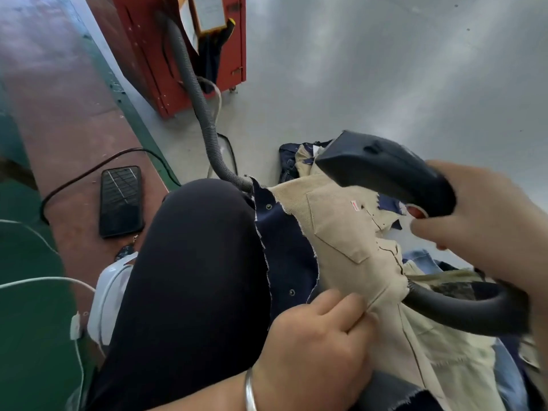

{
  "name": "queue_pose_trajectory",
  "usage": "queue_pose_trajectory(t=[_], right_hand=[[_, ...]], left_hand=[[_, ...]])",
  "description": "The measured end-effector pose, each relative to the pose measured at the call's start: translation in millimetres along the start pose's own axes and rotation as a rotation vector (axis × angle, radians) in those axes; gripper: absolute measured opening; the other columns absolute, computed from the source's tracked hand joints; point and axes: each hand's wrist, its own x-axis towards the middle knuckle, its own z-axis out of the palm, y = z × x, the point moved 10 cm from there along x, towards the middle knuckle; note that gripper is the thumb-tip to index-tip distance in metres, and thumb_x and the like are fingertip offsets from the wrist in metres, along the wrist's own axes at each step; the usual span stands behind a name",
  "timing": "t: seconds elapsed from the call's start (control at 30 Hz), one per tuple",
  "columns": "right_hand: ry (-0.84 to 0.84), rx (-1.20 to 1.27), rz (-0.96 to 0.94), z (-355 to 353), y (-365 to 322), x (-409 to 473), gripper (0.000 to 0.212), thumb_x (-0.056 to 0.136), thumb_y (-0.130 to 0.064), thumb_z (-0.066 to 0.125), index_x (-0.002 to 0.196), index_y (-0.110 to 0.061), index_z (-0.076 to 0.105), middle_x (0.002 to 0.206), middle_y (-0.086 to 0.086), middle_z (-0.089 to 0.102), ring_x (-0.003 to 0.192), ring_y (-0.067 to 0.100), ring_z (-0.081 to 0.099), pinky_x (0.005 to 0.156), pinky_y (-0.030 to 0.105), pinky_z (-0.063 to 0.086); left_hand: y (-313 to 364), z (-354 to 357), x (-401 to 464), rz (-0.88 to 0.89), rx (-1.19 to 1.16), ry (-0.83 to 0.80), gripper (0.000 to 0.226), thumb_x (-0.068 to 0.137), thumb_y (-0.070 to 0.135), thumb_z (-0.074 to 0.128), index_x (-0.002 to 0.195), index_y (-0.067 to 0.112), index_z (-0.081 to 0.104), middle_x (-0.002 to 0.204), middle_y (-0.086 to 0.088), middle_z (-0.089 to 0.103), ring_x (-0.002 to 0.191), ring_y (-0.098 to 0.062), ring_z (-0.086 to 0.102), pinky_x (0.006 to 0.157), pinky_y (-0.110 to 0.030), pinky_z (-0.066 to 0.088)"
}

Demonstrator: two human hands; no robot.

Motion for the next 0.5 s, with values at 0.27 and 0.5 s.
queue_pose_trajectory(t=[0.27, 0.5], right_hand=[[-0.206, -0.348, -0.064, 22.2, -39.4, -18.1, 0.027, 0.07, -0.027, 0.065, 0.078, -0.039, 0.043, 0.061, -0.01, 0.051, 0.056, 0.003, 0.046, 0.045, 0.025, 0.027], [-0.068, -0.325, -0.248, 52.0, -99.8, 32.0, 0.021, 0.082, -0.019, 0.057, 0.09, -0.031, 0.041, 0.079, -0.005, 0.045, 0.072, 0.023, 0.043, 0.054, 0.029, 0.027]], left_hand=[[0.5, 2.0, 2.6, -0.003, -0.017, 0.007, 0.005, 0.068, 0.017, 0.07, 0.066, 0.021, 0.069, 0.069, 0.01, 0.062, 0.058, -0.011, 0.056, 0.043, -0.028, 0.044], [-2.1, 5.5, 1.2, -0.034, -0.025, -0.059, 0.002, 0.067, 0.02, 0.069, 0.067, 0.022, 0.069, 0.07, 0.01, 0.061, 0.06, -0.011, 0.057, 0.043, -0.028, 0.043]])
